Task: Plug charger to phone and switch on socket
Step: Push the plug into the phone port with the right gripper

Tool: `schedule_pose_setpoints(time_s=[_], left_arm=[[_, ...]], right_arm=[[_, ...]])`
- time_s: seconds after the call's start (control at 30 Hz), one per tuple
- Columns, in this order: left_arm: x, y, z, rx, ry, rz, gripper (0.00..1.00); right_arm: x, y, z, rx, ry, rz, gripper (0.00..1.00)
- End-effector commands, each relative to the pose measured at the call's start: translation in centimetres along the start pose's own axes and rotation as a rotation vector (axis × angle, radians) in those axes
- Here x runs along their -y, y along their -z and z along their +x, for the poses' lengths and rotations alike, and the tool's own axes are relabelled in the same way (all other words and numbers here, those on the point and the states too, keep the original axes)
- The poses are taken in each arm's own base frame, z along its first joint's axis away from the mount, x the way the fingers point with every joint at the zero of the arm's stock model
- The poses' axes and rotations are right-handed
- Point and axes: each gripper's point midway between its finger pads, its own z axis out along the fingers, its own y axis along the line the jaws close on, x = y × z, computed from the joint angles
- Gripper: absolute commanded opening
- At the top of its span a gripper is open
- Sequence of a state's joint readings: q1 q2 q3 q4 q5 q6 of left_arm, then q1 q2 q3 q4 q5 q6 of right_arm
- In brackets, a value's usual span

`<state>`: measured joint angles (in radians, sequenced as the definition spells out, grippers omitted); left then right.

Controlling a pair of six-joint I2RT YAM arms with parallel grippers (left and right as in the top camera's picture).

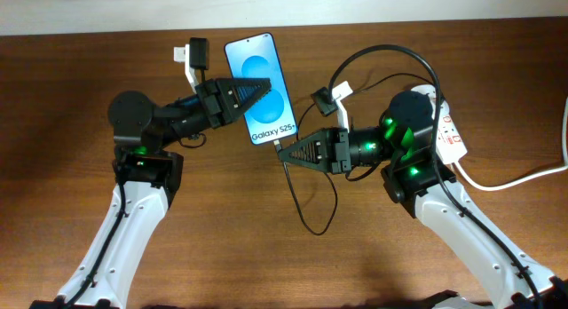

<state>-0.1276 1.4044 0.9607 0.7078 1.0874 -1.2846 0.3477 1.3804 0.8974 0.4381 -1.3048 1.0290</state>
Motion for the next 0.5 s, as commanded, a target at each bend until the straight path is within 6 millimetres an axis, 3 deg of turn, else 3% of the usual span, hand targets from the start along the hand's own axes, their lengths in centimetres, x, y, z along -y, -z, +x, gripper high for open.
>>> schedule_pose_setpoints(time_s=[0.0,0.27,0.47], left_arm=[[0.8,0.1,-0.3,0.016,-0.015,0.009,0.0],[0.6,0.1,-0.3,0.015,-0.008,0.006,0.0],[0.6,0.1,-0.5,0.025,-0.009,0.003,0.0]], right_arm=[[0.0,-0.2,-0.6,0.024,0.01,0.011,0.04],[-0.7,-0.2,-1.0,0.033,0.066,-0.003,0.04],[-0.4,-0.2,0.2,-0.02,0.002,-0.012,0.04]])
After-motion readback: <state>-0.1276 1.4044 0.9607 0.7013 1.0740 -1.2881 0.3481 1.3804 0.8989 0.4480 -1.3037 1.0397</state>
